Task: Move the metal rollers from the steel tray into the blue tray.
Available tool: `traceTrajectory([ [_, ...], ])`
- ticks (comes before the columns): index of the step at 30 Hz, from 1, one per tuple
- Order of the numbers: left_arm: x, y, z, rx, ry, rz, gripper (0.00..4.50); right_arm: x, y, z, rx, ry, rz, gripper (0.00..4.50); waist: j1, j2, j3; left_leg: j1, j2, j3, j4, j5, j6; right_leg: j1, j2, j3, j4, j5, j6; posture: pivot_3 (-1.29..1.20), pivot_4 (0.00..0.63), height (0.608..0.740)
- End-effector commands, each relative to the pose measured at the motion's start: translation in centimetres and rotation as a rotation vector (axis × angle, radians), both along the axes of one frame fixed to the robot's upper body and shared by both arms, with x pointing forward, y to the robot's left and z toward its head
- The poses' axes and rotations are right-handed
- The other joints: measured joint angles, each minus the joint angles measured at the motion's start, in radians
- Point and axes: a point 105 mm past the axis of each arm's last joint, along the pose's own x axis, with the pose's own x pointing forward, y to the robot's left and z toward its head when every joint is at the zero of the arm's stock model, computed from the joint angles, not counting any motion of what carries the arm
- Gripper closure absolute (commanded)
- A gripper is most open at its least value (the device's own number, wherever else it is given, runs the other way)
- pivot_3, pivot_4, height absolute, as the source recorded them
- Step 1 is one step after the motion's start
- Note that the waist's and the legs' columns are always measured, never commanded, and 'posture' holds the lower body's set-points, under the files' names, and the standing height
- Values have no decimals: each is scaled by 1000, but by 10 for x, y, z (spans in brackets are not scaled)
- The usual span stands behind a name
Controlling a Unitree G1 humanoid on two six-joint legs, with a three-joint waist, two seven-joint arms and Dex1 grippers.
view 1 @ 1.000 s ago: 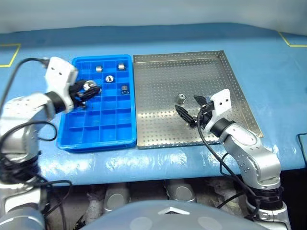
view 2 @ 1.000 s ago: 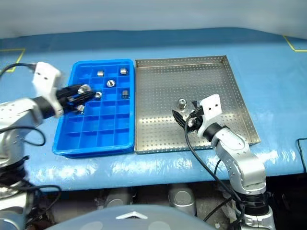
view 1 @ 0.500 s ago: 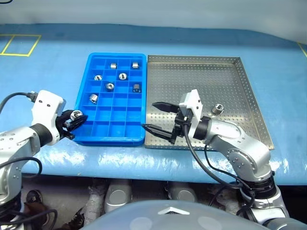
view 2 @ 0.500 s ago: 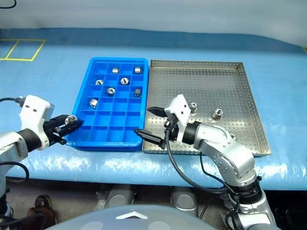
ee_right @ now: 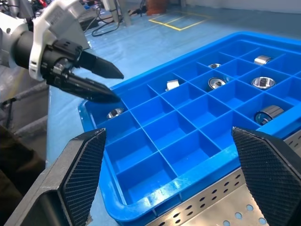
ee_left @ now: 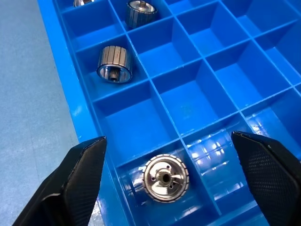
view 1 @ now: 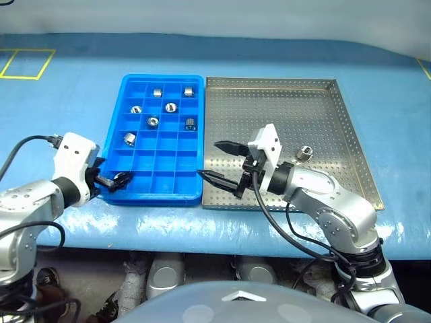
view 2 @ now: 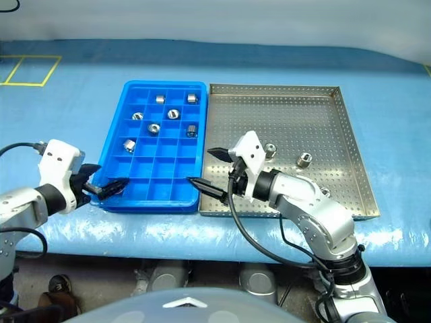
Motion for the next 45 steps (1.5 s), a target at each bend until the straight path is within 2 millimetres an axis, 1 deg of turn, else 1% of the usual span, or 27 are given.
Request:
traceTrajectory([
  [1,12,-40,29,-132,-161,-173,48,7,-10,8,-11,-54,-78,0,2,0,0,0,0,0,0,0,0,1,0,0,0,0,0,88,150,740],
  [3,25,-74,35,-219,-204,-284,48,15,-23,5,-65,-75,-174,0,1,0,0,0,-1,0,1,0,0,2,-1,0,-2,1,2,61,150,740],
  [5,39,-107,33,-247,-222,-371,48,22,-38,2,-109,-83,-267,0,2,0,-1,0,-2,0,2,0,0,3,-1,0,-2,2,3,29,150,740],
  [6,49,-122,30,-252,-231,-394,48,23,-46,1,-122,-83,-300,0,-2,0,-1,0,-2,0,2,0,0,3,-1,0,-3,2,4,21,150,740],
  [8,60,-143,24,-257,-232,-432,48,23,-55,0,-141,-84,-345,0,-8,0,-1,0,-2,0,3,0,0,4,-1,1,-4,3,4,-17,150,740],
  [10,77,-172,13,-235,-217,-476,48,23,-69,-2,-177,-84,-416,0,-22,1,-1,0,-2,1,2,0,0,3,-1,2,-4,3,4,-57,150,740],
  [12,90,-200,6,-214,-207,-519,48,19,-79,-2,-190,-85,-463,0,-29,1,-1,0,-2,1,2,0,0,3,0,2,-4,3,4,-102,150,740],
  [14,98,-217,0,-193,-198,-548,48,16,-82,-1,-190,-86,-488,0,-44,1,-1,-1,-2,1,2,0,0,2,0,2,-4,2,4,-122,150,740],
  [17,111,-235,-14,-186,-161,-567,48,11,-85,-1,-186,-84,-520,0,-81,2,-2,-2,-2,1,2,-1,1,2,0,3,-5,2,4,-189,150,740],
  [21,116,-250,-30,-162,-117,-616,48,5,-86,-2,-176,-81,-552,0,-124,2,-2,-2,-2,2,2,-1,2,1,0,4,-4,2,4,-233,150,740],
  [25,125,-256,-44,-96,-97,-599,48,2,-88,-1,-170,-81,-579,0,-152,2,-1,-2,-2,2,3,-1,2,1,1,4,-4,1,5,-251,150,740],
  [29,132,-259,-49,-75,-114,-568,48,2,-90,-1,-169,-80,-596,0,-174,2,-1,-3,-2,2,5,-1,2,1,0,4,-4,2,6,-259,150,740],
  [34,133,-265,-56,-101,-92,-548,48,0,-87,-5,-161,-63,-589,0,-187,2,-1,-4,-3,2,5,-1,2,1,0,4,-4,2,7,-259,150,740],
  [36,134,-264,-58,-94,-88,-536,423,0,-87,-6,-159,-61,-589,0,-193,2,-1,-4,-3,2,5,-1,2,1,0,4,-4,2,7,-257,150,740],
  [38,136,-262,-57,-95,-90,-525,930,1,-88,-6,-158,-60,-593,0,-197,2,-1,-4,-3,2,5,-1,2,1,0,4,-4,2,7,-253,150,740],
  [43,143,-253,-54,-87,-103,-485,2671,4,-90,-6,-156,-61,-604,0,-196,2,-1,-4,-3,2,5,-1,2,1,0,4,-4,2,7,-238,150,740],
  [44,143,-252,-53,-87,-103,-484,2826,5,-90,-6,-155,-61,-603,0,-196,2,-1,-4,-3,2,5,-1,2,1,0,4,-4,2,7,-234,150,740],
  [45,143,-252,-53,-91,-102,-487,2819,5,-89,-6,-155,-62,-600,0,-196,2,-1,-4,-3,2,5,-1,2,1,0,4,-4,2,7,-231,150,740],
])
